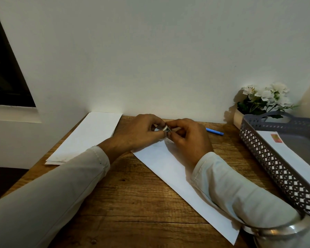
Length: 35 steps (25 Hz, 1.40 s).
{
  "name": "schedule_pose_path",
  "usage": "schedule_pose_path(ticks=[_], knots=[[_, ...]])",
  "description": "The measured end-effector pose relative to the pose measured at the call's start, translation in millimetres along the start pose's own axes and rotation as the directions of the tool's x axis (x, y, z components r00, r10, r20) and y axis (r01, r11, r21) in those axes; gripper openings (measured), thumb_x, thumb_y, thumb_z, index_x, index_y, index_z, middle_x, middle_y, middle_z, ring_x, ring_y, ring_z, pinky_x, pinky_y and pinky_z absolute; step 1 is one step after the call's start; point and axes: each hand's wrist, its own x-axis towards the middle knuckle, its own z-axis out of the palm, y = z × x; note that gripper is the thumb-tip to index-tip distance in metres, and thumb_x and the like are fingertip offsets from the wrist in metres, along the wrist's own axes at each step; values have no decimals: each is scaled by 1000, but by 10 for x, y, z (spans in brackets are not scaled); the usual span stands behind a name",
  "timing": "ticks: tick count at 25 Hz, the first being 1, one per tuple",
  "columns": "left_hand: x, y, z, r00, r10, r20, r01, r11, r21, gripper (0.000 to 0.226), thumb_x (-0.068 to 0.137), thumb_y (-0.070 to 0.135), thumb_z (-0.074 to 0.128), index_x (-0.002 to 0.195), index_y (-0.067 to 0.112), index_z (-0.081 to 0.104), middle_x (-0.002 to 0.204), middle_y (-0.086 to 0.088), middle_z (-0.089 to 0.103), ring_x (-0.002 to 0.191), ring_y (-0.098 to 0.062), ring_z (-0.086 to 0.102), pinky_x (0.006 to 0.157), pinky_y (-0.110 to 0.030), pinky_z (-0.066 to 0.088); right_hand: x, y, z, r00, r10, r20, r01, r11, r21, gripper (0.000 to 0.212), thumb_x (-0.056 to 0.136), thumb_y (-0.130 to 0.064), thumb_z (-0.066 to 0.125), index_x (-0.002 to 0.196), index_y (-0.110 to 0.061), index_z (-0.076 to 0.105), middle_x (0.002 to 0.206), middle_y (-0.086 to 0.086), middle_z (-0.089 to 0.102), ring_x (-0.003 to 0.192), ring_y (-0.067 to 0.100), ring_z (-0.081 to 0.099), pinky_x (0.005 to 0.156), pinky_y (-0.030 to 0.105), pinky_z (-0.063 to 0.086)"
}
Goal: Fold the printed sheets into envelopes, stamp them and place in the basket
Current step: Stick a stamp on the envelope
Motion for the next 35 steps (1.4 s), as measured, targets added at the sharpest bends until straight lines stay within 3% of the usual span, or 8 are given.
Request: schedule_pose_path(ticks=[6, 10, 13, 18, 25, 29, 32, 35], knots=[[9, -7, 4, 1000, 1, 7, -1, 1000, -11, 32, 87, 44, 68, 115, 29, 72, 110, 13, 68, 90, 1, 60, 66, -13, 41, 8, -12, 1, 999, 18, -35, -18, 1000, 0, 15, 86, -15, 75, 92, -28, 73, 90, -11, 71, 78, 7, 68, 74, 40, 61], [-6, 34, 2, 1000, 14, -11, -14, 1000, -12, 29, 90, 39, 67, 117, 28, 71, 107, 15, 65, 87, 2, 59, 65, -11, 39, -22, -19, -3, 998, 47, -32, -44, 997, 69, 27, 88, -19, 75, 108, -33, 63, 96, -12, 70, 83, 8, 69, 77, 39, 62], [2, 35, -3, 1000, 8, -10, -8, 1000, -6, 30, 90, 41, 67, 117, 28, 71, 106, 16, 64, 87, 3, 59, 65, -11, 39, 0, -10, 2, 1000, 23, -14, -23, 999, 41, 30, 89, -19, 74, 118, -29, 69, 104, -11, 71, 87, 7, 69, 81, 38, 62], [-6, 43, -11, 1000, 12, -1, -12, 1000, 10, 30, 88, 43, 68, 115, 29, 72, 105, 16, 65, 85, 7, 57, 63, -9, 36, 16, 6, -8, 1000, -2, -30, 3, 1000, 24, 18, 87, -19, 76, 104, -27, 78, 98, -11, 71, 80, 7, 68, 77, 38, 62], [8, 32, 7, 1000, 26, -14, -26, 999, 34, 36, 89, 45, 68, 120, 27, 70, 112, 15, 66, 84, 6, 58, 57, -2, 39, 22, -2, -12, 998, 22, -55, -21, 1000, 12, 8, 86, -17, 76, 89, -24, 75, 86, -11, 70, 76, 6, 67, 73, 36, 62], [24, 0, -36, 996, 79, 49, -82, 995, 54, 38, 82, 36, 77, 119, 29, 70, 116, 15, 65, 92, 2, 60, 65, 0, 38, 20, 15, -48, 997, 53, -62, -50, 998, 45, 6, 87, -17, 72, 88, -23, 71, 79, -7, 69, 70, 11, 66, 68, 40, 60], [49, -36, -56, 993, 108, 52, -114, 985, 129, 23, 84, 24, 77, 106, 29, 75, 115, 14, 66, 94, -4, 60, 66, -4, 37, 39, 37, -49, 991, 105, -82, -97, 990, 100, 6, 88, -19, 71, 86, -25, 69, 77, -7, 70, 69, 12, 67, 68, 41, 61], [49, -46, -36, 990, 128, 58, -135, 980, 144, 15, 87, 26, 74, 101, 27, 76, 111, 11, 66, 92, -8, 62, 72, -18, 47, 52, 63, -20, 989, 117, -85, -108, 989, 101, 6, 89, -18, 68, 87, -23, 69, 82, -5, 70, 73, 13, 67, 69, 39, 60]])
